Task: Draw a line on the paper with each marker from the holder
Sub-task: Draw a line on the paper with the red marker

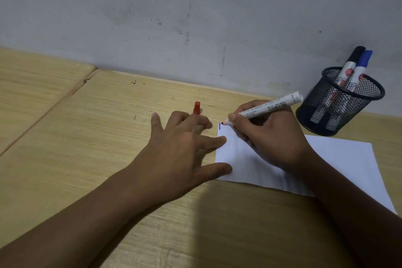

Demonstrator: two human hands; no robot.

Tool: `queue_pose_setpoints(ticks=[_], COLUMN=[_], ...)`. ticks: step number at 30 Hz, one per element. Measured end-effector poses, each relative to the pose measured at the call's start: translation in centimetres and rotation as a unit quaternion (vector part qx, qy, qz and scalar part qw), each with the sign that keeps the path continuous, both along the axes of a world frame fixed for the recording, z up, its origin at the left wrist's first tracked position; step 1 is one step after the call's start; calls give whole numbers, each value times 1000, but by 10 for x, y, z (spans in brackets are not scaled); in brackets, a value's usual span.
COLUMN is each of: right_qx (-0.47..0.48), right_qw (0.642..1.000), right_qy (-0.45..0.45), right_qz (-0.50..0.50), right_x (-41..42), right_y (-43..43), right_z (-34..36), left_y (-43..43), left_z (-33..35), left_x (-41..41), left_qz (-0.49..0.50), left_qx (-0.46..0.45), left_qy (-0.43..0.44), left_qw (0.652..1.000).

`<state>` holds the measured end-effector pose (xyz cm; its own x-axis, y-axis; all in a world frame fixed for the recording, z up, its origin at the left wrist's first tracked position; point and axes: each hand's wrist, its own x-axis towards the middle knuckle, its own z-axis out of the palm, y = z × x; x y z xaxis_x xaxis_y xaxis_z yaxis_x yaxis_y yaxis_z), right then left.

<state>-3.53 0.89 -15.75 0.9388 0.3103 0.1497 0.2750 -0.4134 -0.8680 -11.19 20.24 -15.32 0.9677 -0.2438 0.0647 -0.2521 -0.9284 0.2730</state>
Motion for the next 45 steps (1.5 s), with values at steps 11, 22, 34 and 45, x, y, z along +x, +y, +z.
queue_pose_setpoints(ticks=[11, 22, 34, 45], right_qx=[28, 145, 261, 319], right_qw=[999, 987, 965, 944], right_qy=[22, 63, 29, 2], right_qz=[21, 8, -17, -84], right_x=[1, 5, -20, -60], right_y=[-3, -8, -27, -59], right_z=[4, 3, 67, 143], left_y=[0, 1, 4, -52], left_z=[0, 2, 18, 134], left_x=[-1, -4, 58, 3], left_qz=[2, 24, 178, 10], left_qx=[-16, -126, -121, -493], left_qy=[4, -28, 3, -52], left_qw=[1000, 991, 976, 869])
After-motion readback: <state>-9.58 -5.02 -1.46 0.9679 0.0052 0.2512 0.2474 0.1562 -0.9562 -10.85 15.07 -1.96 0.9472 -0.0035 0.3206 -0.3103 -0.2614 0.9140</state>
